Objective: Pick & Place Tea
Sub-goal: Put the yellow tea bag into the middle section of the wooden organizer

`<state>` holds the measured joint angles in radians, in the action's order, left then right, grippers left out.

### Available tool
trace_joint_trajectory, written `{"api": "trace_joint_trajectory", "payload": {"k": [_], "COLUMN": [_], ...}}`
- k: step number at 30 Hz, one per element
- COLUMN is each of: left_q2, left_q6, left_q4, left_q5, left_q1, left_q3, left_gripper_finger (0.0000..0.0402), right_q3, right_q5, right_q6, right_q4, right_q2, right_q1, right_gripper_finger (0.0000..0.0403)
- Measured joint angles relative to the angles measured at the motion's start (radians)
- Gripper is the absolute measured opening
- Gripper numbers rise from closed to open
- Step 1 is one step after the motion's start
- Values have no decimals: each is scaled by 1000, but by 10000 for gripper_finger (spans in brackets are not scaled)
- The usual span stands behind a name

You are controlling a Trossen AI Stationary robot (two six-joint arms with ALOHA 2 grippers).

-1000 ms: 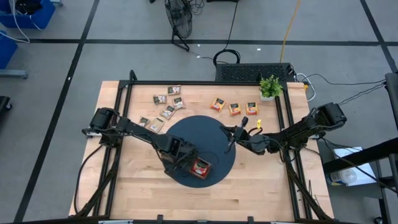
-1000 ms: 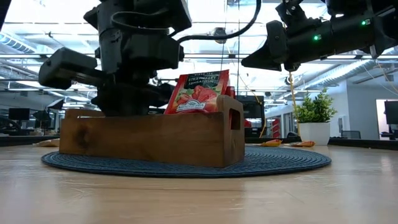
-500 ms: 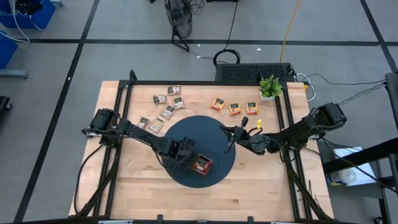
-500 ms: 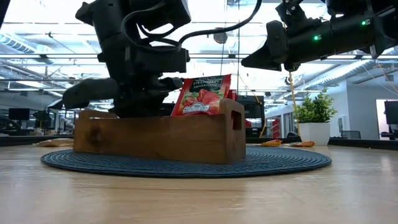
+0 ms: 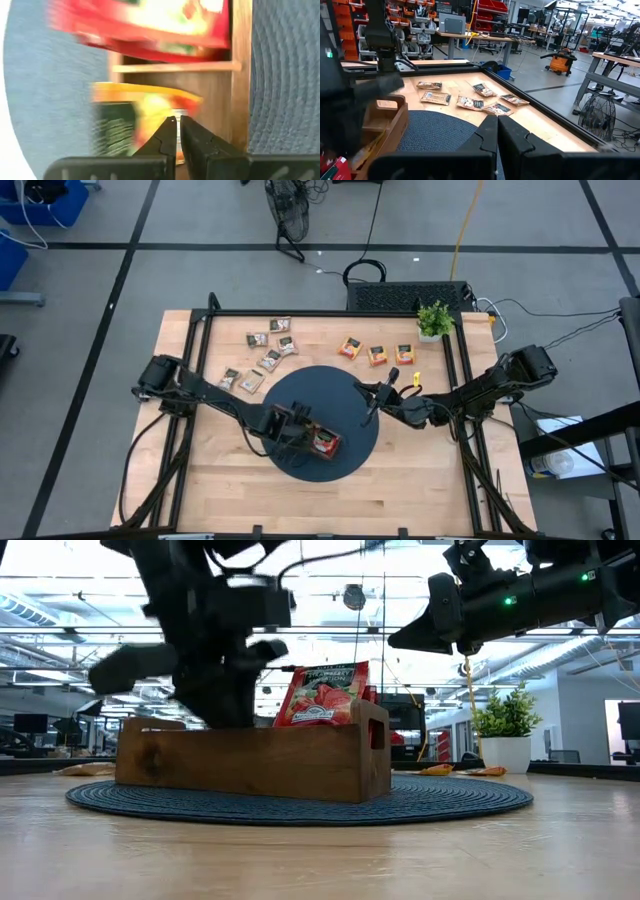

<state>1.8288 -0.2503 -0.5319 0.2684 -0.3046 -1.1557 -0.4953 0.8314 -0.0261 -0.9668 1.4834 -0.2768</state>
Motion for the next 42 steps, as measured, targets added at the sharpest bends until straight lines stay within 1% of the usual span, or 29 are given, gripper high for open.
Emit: {"api": "trace_joint_trajectory", "payload": {"k": [3, 9, 11, 13, 16, 20, 26, 30, 32, 34, 35, 40, 42], "left_q2": [-59, -216, -247, -258, -237, -164, -53, -1, 10, 12, 12, 10, 10], "left_q6": [12, 65, 94, 82, 50, 15, -3, 0, 9, 21, 24, 28, 27], "left_q4": [3, 8, 1, -8, 5, 52, 107, 127, 133, 135, 135, 126, 121], "left_q5": [3, -5, -14, -48, -92, -146, -204, -295, -320, -318, -301, -123, -71], "left_q1": [1, 2, 2, 5, 17, 30, 33, 58, 73, 85, 89, 91, 84], "left_q3": [0, 0, 0, 6, 38, 88, 90, 89, 85, 85, 85, 88, 89], "left_gripper_finger": [30, 24, 20, 14, 4, 4, 5, 4, 7, 7, 4, 9, 8], "right_q3": [0, 0, 0, 0, 0, 0, 0, 0, 0, 0, 0, 0, 0], "right_q5": [0, 0, 0, 0, 0, 0, 0, 0, 0, 0, -2, -3, -3], "right_q6": [0, 7, 7, 7, 8, 8, 8, 8, 8, 9, 11, 13, 13], "right_q4": [1, 8, 10, 10, 12, 10, 8, 8, 7, 7, 7, 7, 7], "right_q2": [0, 0, 0, 0, 0, 0, 0, 0, 0, 0, 0, 0, 0], "right_q1": [0, 0, 0, 0, 0, 0, 0, 0, 0, 0, 0, 0, 0], "right_gripper_finger": [0, 0, 0, 0, 0, 0, 0, 0, 0, 0, 0, 0, 0]}}
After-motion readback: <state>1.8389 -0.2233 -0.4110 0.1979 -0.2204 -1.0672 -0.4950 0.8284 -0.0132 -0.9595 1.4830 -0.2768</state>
